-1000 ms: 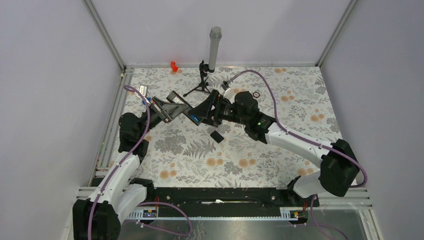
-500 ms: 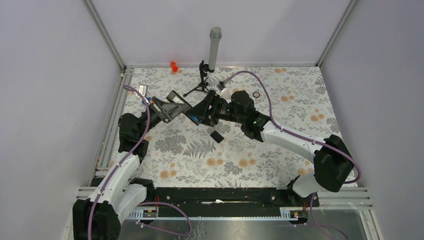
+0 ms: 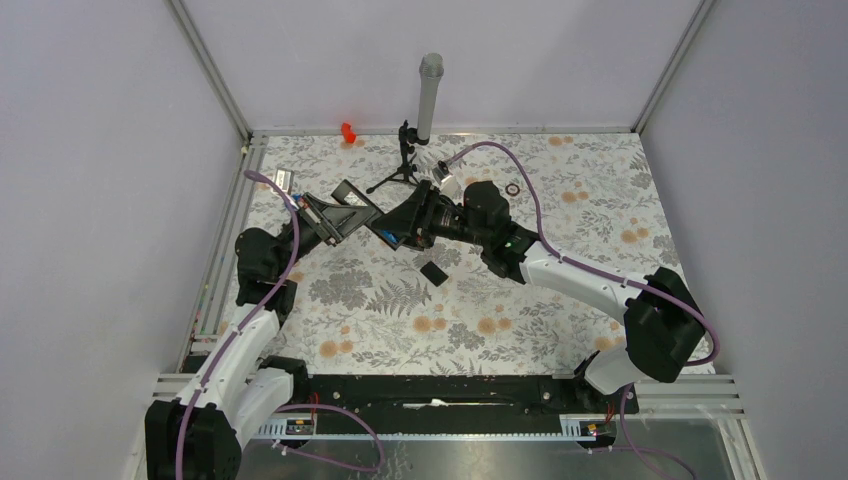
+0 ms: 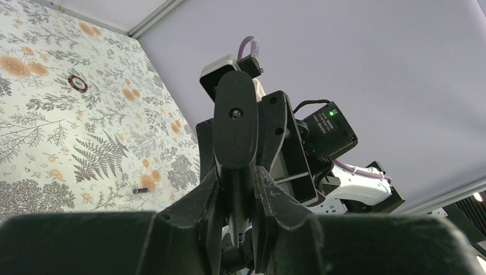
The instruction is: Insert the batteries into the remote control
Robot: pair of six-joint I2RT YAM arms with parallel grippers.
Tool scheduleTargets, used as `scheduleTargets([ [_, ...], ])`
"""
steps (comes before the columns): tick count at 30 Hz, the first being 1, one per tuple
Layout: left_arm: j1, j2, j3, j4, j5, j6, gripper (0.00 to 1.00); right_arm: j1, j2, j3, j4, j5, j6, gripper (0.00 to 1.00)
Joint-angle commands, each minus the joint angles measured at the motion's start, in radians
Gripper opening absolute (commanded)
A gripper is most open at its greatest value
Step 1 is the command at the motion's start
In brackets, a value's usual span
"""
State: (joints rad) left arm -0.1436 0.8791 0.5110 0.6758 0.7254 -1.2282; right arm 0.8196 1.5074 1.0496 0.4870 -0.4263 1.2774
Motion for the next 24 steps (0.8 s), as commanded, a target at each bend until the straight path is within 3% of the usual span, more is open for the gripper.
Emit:
scheduleTargets([
  [1, -0.002, -0.022, 0.024, 0.08, -0.007, 0.004, 0.0, -0.008, 0.002, -0.009, 0.077, -0.035, 0.019, 0.55],
  [12, -0.002, -0.034, 0.038, 0.06, -0.032, -0.025, 0.0, -0.01, -0.004, -0.028, 0.081, -0.035, 0.009, 0.48],
  [24, -0.001, -0.045, 0.143, -0.178, -0.052, -0.033, 0.0, -0.011, 0.0, -0.058, 0.073, -0.021, -0.045, 0.42],
])
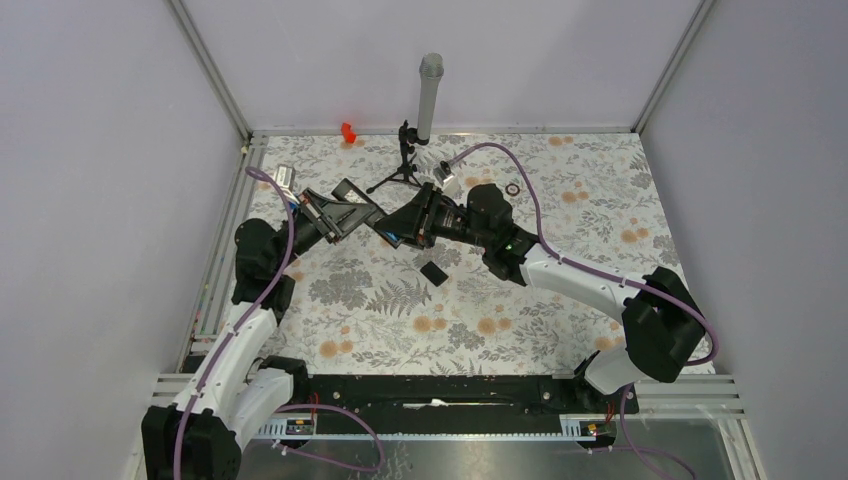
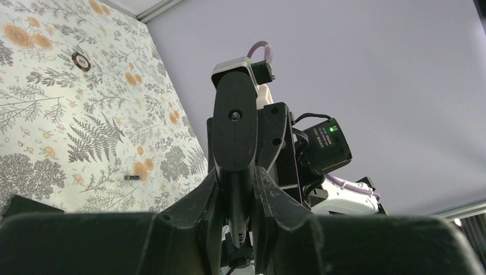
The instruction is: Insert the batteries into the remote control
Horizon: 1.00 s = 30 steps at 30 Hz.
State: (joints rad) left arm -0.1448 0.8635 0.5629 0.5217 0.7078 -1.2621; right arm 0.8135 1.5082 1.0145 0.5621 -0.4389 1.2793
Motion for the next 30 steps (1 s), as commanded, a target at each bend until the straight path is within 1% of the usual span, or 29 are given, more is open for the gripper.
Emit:
scheduleTargets([
  [1, 0.0, -0.03, 0.096, -0.038, -0.031, 0.004, 0.0, -0.005, 0.001, -0.025, 0.002, -0.001, -0.055, 0.42],
  [3, -0.001, -0.033, 0.099, -0.043, -0.031, 0.011, 0.0, -0.005, -0.002, -0.034, 0.021, 0.016, -0.07, 0.45],
  [4, -0.001, -0.035, 0.099, -0.052, -0.032, 0.022, 0.0, -0.008, -0.006, -0.04, 0.042, 0.018, -0.077, 0.5],
  [8, -0.001, -0.038, 0.086, -0.087, -0.041, 0.081, 0.0, -0.032, -0.052, -0.074, 0.157, 0.021, -0.118, 0.77],
  [9, 0.0, -0.037, 0.079, -0.099, -0.043, 0.097, 0.0, -0.035, -0.067, -0.078, 0.165, 0.017, -0.183, 0.83],
  [12, 0.001, -0.029, 0.069, -0.126, -0.043, 0.151, 0.0, -0.042, -0.129, -0.079, 0.092, 0.047, -0.366, 0.96],
  [15, 0.001, -0.028, 0.06, -0.15, -0.046, 0.203, 0.0, -0.064, -0.217, -0.115, 0.009, 0.105, -0.513, 0.99],
  [18, 0.001, -0.043, 0.068, -0.236, -0.077, 0.276, 0.0, -0.098, -0.304, -0.153, -0.121, 0.205, -0.657, 1.0],
  [21, 0.002, -0.065, 0.083, -0.32, -0.117, 0.347, 0.0, -0.117, -0.341, -0.125, -0.372, 0.404, -0.858, 0.98],
  [23, 0.002, -0.081, 0.092, -0.371, -0.142, 0.393, 0.0, -0.128, -0.315, -0.089, -0.537, 0.601, -0.971, 0.96],
  [24, 0.002, -0.088, 0.099, -0.393, -0.156, 0.411, 0.0, -0.139, -0.301, -0.078, -0.644, 0.65, -1.025, 0.95],
  [26, 0.002, -0.1, 0.111, -0.428, -0.171, 0.439, 0.0, -0.155, -0.275, -0.08, -0.727, 0.689, -1.164, 0.96],
  [28, 0.002, -0.106, 0.12, -0.453, -0.181, 0.457, 0.0, -0.162, -0.263, -0.104, -0.772, 0.651, -1.3, 0.97],
  [30, 0.002, -0.106, 0.126, -0.467, -0.181, 0.466, 0.0, -0.17, -0.25, -0.124, -0.804, 0.66, -1.378, 0.97],
])
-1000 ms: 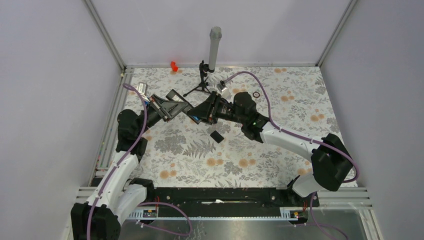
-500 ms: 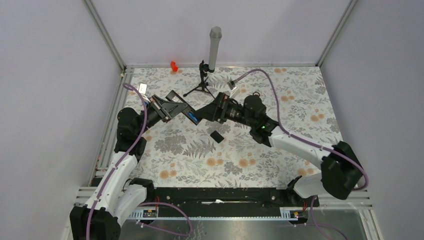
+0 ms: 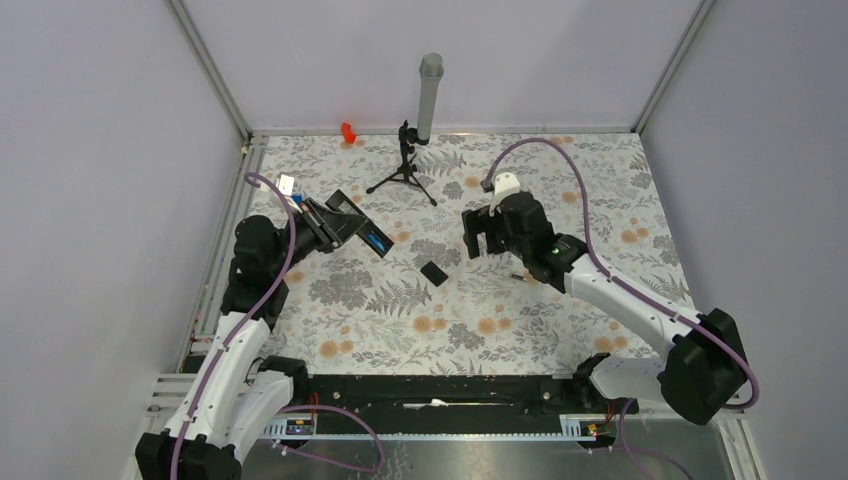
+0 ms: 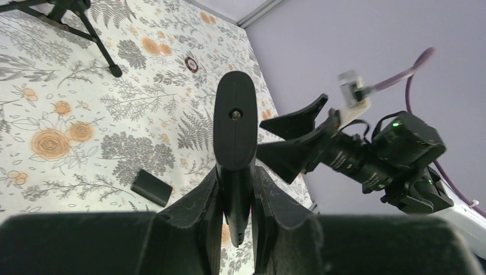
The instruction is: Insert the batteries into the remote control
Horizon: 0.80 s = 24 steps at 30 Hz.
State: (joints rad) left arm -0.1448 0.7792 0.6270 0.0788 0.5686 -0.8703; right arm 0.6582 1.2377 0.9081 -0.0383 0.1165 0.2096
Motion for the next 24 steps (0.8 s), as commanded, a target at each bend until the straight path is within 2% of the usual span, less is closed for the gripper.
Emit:
scheduleTargets([
  [1, 0.002, -0.02, 0.066, -0.03, -0.044, 0.077, 0.0, -0.023, 0.027, -0.021, -0.219, 0.102, -0.333, 0.97],
  [7, 0.002, -0.012, 0.07, -0.041, -0.033, 0.08, 0.0, -0.08, 0.104, 0.02, -0.34, 0.07, -0.439, 0.97],
  [11, 0.005, -0.011, 0.069, -0.046, -0.037, 0.083, 0.0, -0.093, 0.165, 0.033, -0.371, 0.07, -0.458, 0.93],
  [15, 0.007, -0.012, 0.075, -0.038, -0.022, 0.083, 0.0, -0.121, 0.242, 0.02, -0.347, 0.04, -0.439, 0.83],
  [17, 0.008, -0.014, 0.079, -0.04, -0.017, 0.086, 0.0, -0.152, 0.278, 0.029, -0.336, 0.022, -0.409, 0.7],
  [19, 0.009, -0.015, 0.085, -0.048, -0.017, 0.092, 0.0, -0.174, 0.3, 0.039, -0.342, -0.007, -0.398, 0.62],
  [21, 0.011, -0.016, 0.089, -0.057, -0.017, 0.099, 0.0, -0.187, 0.306, 0.038, -0.344, -0.032, -0.397, 0.6],
  [24, 0.013, -0.013, 0.092, -0.059, -0.016, 0.1, 0.0, -0.201, 0.305, 0.019, -0.347, -0.076, -0.42, 0.62],
])
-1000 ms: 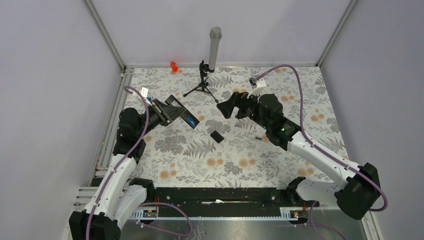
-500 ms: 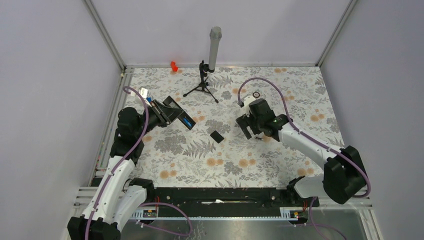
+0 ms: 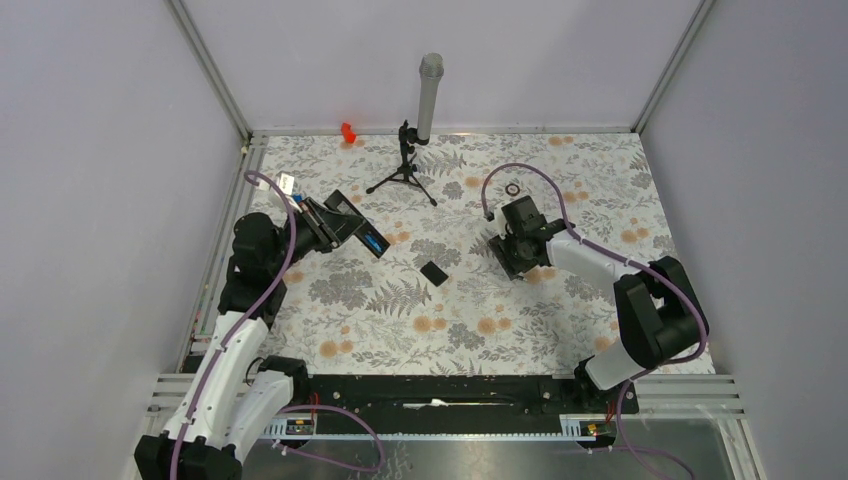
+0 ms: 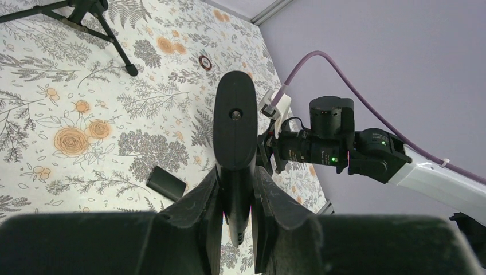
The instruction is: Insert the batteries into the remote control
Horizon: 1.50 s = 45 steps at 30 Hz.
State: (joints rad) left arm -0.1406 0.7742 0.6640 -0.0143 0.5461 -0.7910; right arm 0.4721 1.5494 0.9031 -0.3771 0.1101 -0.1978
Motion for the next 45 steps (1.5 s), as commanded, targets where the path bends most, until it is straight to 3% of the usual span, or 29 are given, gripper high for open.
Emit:
scheduleTargets([
  [1, 0.009, -0.007, 0.053, 0.037, 0.005, 0.018, 0.0, -0.017, -0.001, 0.021, -0.015, -0.067, -0.018, 0.63],
  [13, 0.025, 0.01, 0.086, 0.016, 0.035, 0.021, 0.0, -0.021, 0.076, 0.04, -0.087, -0.131, -0.04, 0.59],
  [22, 0.03, -0.035, 0.057, 0.068, 0.041, -0.045, 0.0, -0.021, 0.078, 0.056, -0.114, -0.22, -0.046, 0.31],
  [25, 0.03, -0.041, 0.06, 0.06, 0.04, -0.044, 0.0, -0.021, 0.088, 0.062, -0.119, -0.22, -0.035, 0.26],
  [27, 0.03, -0.042, 0.06, 0.06, 0.042, -0.046, 0.0, -0.021, 0.099, 0.07, -0.119, -0.212, -0.025, 0.27],
  [30, 0.03, -0.048, 0.057, 0.06, 0.04, -0.047, 0.0, -0.021, 0.104, 0.077, -0.139, -0.208, -0.022, 0.45],
  [34, 0.03, -0.055, 0.05, 0.055, 0.031, -0.044, 0.0, -0.02, 0.107, 0.078, -0.163, -0.182, -0.014, 0.47],
  [38, 0.03, -0.05, 0.051, 0.057, 0.034, -0.043, 0.0, -0.021, 0.12, 0.077, -0.164, -0.179, 0.0, 0.41],
  [45, 0.032, -0.052, 0.052, 0.049, 0.034, -0.037, 0.0, -0.021, 0.191, 0.111, -0.165, -0.118, 0.057, 0.18],
])
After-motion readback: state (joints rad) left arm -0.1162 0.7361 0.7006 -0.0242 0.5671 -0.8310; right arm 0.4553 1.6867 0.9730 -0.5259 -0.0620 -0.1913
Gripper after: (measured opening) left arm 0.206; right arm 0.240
